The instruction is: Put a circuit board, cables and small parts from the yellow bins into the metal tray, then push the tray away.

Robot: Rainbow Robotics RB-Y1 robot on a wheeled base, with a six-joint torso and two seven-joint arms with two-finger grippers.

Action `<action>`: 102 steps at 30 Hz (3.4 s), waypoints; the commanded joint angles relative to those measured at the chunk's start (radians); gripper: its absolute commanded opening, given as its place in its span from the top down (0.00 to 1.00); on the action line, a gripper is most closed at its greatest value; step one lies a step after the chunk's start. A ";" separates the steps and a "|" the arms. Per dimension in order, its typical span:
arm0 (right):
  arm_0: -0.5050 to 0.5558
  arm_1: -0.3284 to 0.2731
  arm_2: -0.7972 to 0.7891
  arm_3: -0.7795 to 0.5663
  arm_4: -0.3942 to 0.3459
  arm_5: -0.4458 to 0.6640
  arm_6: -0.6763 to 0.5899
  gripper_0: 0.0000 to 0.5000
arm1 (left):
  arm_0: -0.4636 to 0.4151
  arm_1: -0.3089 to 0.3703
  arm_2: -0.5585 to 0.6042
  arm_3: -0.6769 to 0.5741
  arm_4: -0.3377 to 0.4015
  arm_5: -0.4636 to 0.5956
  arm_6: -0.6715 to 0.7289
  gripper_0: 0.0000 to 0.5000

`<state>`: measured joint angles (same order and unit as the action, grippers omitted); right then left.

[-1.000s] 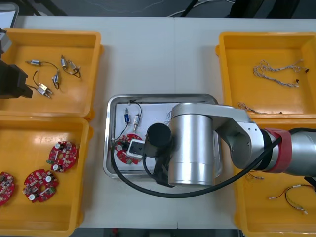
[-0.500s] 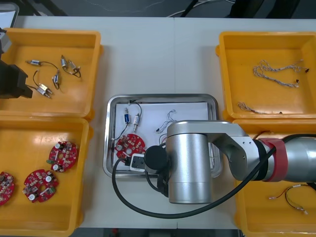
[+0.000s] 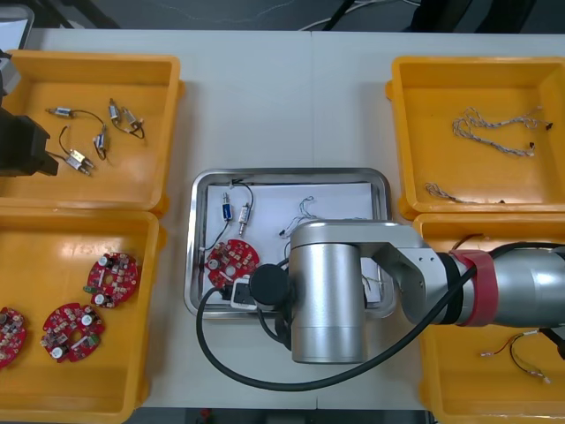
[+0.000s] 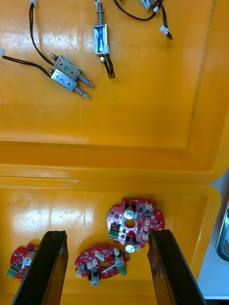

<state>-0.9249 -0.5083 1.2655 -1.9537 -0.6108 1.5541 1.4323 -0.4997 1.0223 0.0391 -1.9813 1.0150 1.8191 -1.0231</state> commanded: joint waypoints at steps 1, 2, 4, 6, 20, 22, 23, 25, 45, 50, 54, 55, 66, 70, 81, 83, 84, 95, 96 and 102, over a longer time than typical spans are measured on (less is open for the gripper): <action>-0.034 0.034 0.026 -0.004 0.013 -0.009 0.022 0.00 | 0.010 0.042 0.024 -0.007 -0.009 0.008 -0.083 0.00; -0.031 0.034 0.029 -0.004 0.013 -0.011 0.022 0.00 | 0.010 0.042 0.024 -0.007 -0.009 0.008 -0.083 0.00; -0.031 0.034 0.035 -0.004 0.019 -0.011 0.022 0.00 | 0.010 0.042 0.024 -0.007 -0.009 0.008 -0.083 0.00; -0.034 0.034 0.043 -0.004 0.029 -0.012 0.022 0.00 | 0.010 0.042 0.024 -0.007 -0.009 0.008 -0.083 0.00; -0.028 0.034 0.052 -0.004 0.051 -0.022 0.027 0.39 | 0.010 0.042 0.024 -0.007 -0.009 0.008 -0.083 0.00; -0.029 0.034 0.052 -0.004 0.055 -0.025 0.027 0.51 | 0.010 0.042 0.024 -0.007 -0.009 0.008 -0.083 0.00; -0.028 0.034 0.051 -0.004 0.062 -0.028 0.027 0.58 | 0.010 0.042 0.024 -0.007 -0.009 0.008 -0.083 0.00; -0.029 0.034 0.051 -0.004 0.069 -0.032 0.030 0.65 | 0.010 0.042 0.024 -0.007 -0.009 0.008 -0.083 0.00; -0.120 -0.032 0.051 -0.004 0.132 -0.086 0.059 0.94 | 0.010 0.042 0.024 -0.007 -0.009 0.008 -0.083 0.00; -0.140 -0.053 0.051 -0.004 0.132 -0.103 0.071 0.95 | 0.010 0.042 0.024 -0.007 -0.009 0.008 -0.083 0.00; -0.157 -0.070 0.051 0.001 0.134 -0.121 0.083 0.96 | 0.010 0.042 0.024 -0.007 -0.009 0.008 -0.083 0.00; -0.161 -0.072 0.051 0.006 0.132 -0.126 0.088 0.96 | 0.010 0.042 0.024 -0.007 -0.009 0.008 -0.083 0.00; -0.215 -0.067 0.051 0.105 0.134 -0.187 0.128 0.98 | 0.010 0.042 0.024 -0.007 -0.009 0.008 -0.083 0.00; -0.232 -0.067 0.051 0.141 0.134 -0.212 0.145 0.98 | 0.010 0.042 0.024 -0.007 -0.009 0.008 -0.083 0.00; -0.270 -0.067 0.051 0.216 0.134 -0.276 0.185 1.00 | 0.010 0.042 0.024 -0.007 -0.009 0.008 -0.083 0.00; -0.273 -0.068 0.051 0.231 0.134 -0.290 0.192 1.00 | 0.010 0.042 0.024 -0.007 -0.009 0.008 -0.083 0.00; -0.275 -0.067 0.051 0.236 0.134 -0.293 0.194 1.00 | 0.010 0.042 0.024 -0.007 -0.009 0.008 -0.083 0.00; -0.310 -0.068 0.051 0.302 0.138 -0.356 0.232 1.00 | 0.010 0.042 0.024 -0.007 -0.009 0.008 -0.083 0.00; -0.310 -0.067 0.051 0.305 0.140 -0.359 0.234 1.00 | 0.010 0.042 0.024 -0.007 -0.009 0.008 -0.083 0.00; -0.327 -0.067 0.051 0.346 0.140 -0.394 0.246 1.00 | 0.010 0.042 0.024 -0.007 -0.009 0.008 -0.083 0.00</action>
<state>-1.1896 -0.5632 1.3071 -1.6209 -0.4827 1.1792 1.6270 -0.4993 1.0223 0.0391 -1.9811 1.0150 1.8191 -1.0232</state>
